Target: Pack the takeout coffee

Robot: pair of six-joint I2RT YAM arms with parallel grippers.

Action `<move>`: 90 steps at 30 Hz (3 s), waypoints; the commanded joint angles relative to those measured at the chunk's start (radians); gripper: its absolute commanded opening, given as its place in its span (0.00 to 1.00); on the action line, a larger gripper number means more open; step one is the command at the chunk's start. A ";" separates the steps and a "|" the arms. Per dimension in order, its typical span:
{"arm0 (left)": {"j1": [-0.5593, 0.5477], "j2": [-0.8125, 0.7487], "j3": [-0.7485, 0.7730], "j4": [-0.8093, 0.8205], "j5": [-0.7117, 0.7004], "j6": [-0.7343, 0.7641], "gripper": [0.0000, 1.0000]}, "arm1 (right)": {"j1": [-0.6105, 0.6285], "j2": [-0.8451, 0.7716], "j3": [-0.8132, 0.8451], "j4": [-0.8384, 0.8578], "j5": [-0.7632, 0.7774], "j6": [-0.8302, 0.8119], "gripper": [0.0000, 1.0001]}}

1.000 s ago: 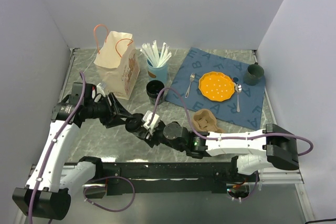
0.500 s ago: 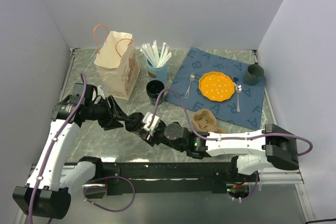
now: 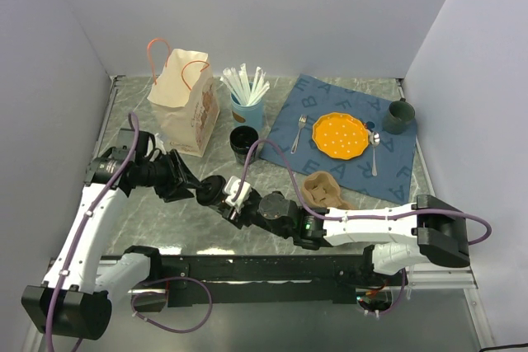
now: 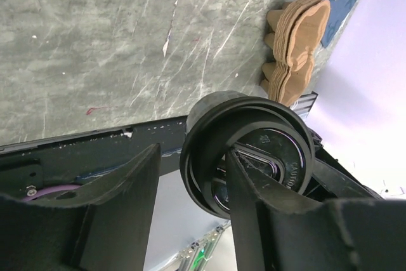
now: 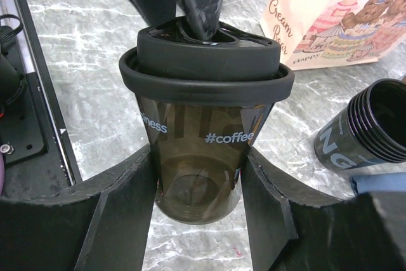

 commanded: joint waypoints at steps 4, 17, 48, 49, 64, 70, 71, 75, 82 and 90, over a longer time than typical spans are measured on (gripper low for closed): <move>0.000 -0.019 -0.071 0.092 0.063 -0.019 0.44 | -0.003 0.003 0.004 0.056 -0.023 -0.013 0.56; -0.007 -0.002 -0.128 0.178 0.094 -0.055 0.11 | 0.002 0.030 0.010 0.017 -0.051 -0.004 0.67; -0.087 0.001 -0.044 0.223 -0.152 -0.059 0.01 | 0.003 -0.275 -0.105 -0.247 -0.142 0.119 0.99; -0.111 0.001 -0.025 0.214 -0.194 -0.071 0.01 | 0.003 -0.279 -0.084 -0.295 -0.102 0.155 0.98; -0.532 -0.016 0.002 0.175 -0.788 -0.237 0.01 | -0.280 -0.430 0.101 -0.742 -0.256 0.663 0.90; -0.658 0.099 0.018 0.161 -0.866 -0.260 0.01 | -0.362 -0.358 0.185 -0.840 -0.342 0.667 0.84; -0.697 0.122 0.025 0.157 -0.882 -0.265 0.01 | -0.368 -0.355 0.187 -0.839 -0.345 0.671 0.82; -0.767 0.177 0.038 0.137 -0.938 -0.298 0.01 | -0.412 -0.335 0.185 -0.817 -0.365 0.711 0.78; -0.840 0.225 0.027 0.147 -0.951 -0.360 0.09 | -0.446 -0.316 0.174 -0.796 -0.399 0.749 0.72; -0.923 0.266 0.013 0.115 -1.009 -0.447 0.13 | -0.478 -0.361 0.113 -0.806 -0.382 0.760 0.70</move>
